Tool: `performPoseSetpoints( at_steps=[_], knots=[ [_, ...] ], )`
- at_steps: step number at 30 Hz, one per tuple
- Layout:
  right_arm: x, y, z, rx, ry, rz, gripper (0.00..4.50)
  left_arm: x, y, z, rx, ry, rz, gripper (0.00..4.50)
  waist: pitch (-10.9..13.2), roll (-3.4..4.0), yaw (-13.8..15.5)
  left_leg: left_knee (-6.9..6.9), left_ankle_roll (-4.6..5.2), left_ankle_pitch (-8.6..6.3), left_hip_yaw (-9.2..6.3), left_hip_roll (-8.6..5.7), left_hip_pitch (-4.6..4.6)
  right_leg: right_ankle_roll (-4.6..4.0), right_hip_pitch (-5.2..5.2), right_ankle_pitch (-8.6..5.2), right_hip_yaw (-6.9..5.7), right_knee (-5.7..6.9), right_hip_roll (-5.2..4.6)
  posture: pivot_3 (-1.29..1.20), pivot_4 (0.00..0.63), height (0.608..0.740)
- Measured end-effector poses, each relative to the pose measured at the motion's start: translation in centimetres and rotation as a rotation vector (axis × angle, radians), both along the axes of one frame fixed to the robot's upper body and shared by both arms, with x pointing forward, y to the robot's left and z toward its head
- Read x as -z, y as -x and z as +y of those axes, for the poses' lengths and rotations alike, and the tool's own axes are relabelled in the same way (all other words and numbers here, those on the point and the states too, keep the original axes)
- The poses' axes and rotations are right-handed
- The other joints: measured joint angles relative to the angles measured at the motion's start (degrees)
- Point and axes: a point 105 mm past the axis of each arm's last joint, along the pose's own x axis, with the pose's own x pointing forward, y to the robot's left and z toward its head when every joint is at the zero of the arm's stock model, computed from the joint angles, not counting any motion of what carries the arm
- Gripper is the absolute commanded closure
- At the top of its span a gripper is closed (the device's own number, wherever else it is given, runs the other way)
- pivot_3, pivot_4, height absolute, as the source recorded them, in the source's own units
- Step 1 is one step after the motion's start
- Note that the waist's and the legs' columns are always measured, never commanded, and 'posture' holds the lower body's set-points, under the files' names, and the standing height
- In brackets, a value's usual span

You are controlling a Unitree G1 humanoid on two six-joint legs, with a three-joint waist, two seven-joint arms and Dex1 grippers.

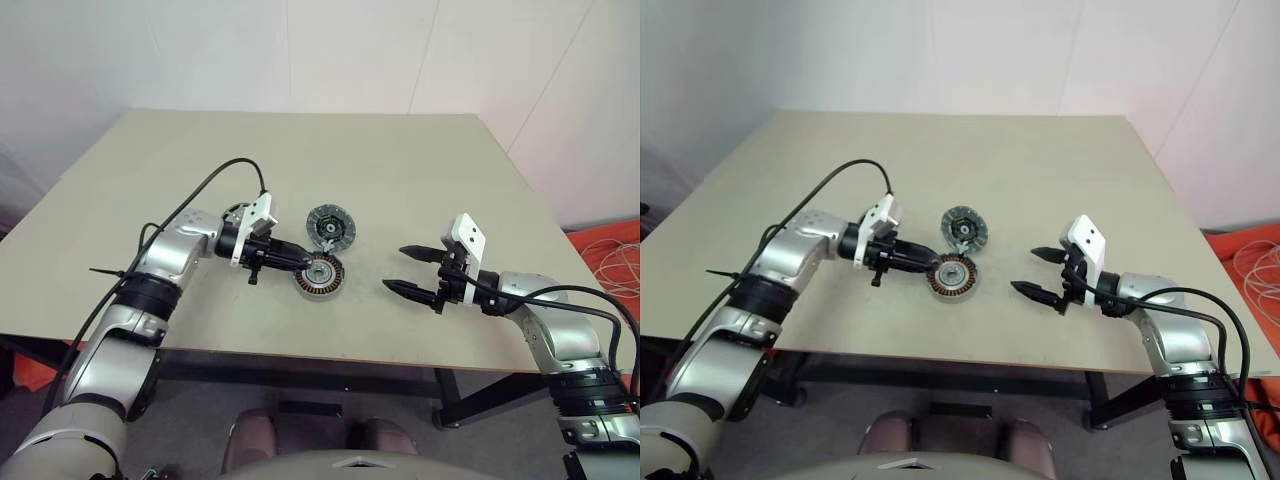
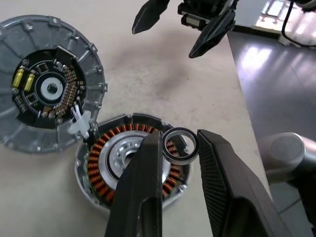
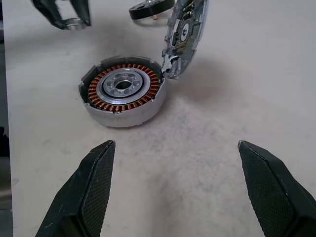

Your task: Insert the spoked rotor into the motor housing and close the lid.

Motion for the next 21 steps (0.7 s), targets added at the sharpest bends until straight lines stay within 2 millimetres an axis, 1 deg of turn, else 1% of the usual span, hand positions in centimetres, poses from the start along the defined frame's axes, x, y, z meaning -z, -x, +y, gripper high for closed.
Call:
performPoseSetpoints(
  at_steps=[7,10,13,21],
  knots=[
    [0.2,0.3,0.1,0.008,0.0,0.004,0.0,1.8,-1.3,-1.1,0.001,-0.06,-0.018,3.79,0.0,-0.01,0.4,0.01,0.0,0.01,0.0,-0.01,0.0,0.07,0.02,-0.04,0.0,0.0,-0.01,0.0,0.0,0.74],
    [0.2,0.3,0.1,0.009,0.0,0.005,0.0,2.4,-1.6,-1.9,0.006,-0.068,-0.052,3.79,0.0,-0.01,1.1,0.02,0.0,0.01,0.0,0.0,0.01,0.06,0.03,-0.03,0.0,0.0,-0.01,0.0,0.0,0.74],
    [0.2,0.3,0.1,0.01,-0.003,0.006,0.0,3.2,-1.8,-2.3,-0.004,-0.076,-0.079,3.79,0.0,-0.01,1.5,0.01,0.0,0.0,-0.01,0.0,0.0,0.06,0.03,-0.03,-0.02,0.0,-0.01,0.0,0.0,0.74],
    [0.2,0.3,0.1,0.011,-0.005,0.005,0.0,3.8,-2.3,-2.9,-0.022,-0.089,-0.113,3.79,0.0,-0.01,2.7,0.01,0.0,0.01,-0.01,-0.01,0.01,0.05,0.03,-0.02,-0.02,0.0,-0.03,0.0,0.0,0.74]
  ],
)
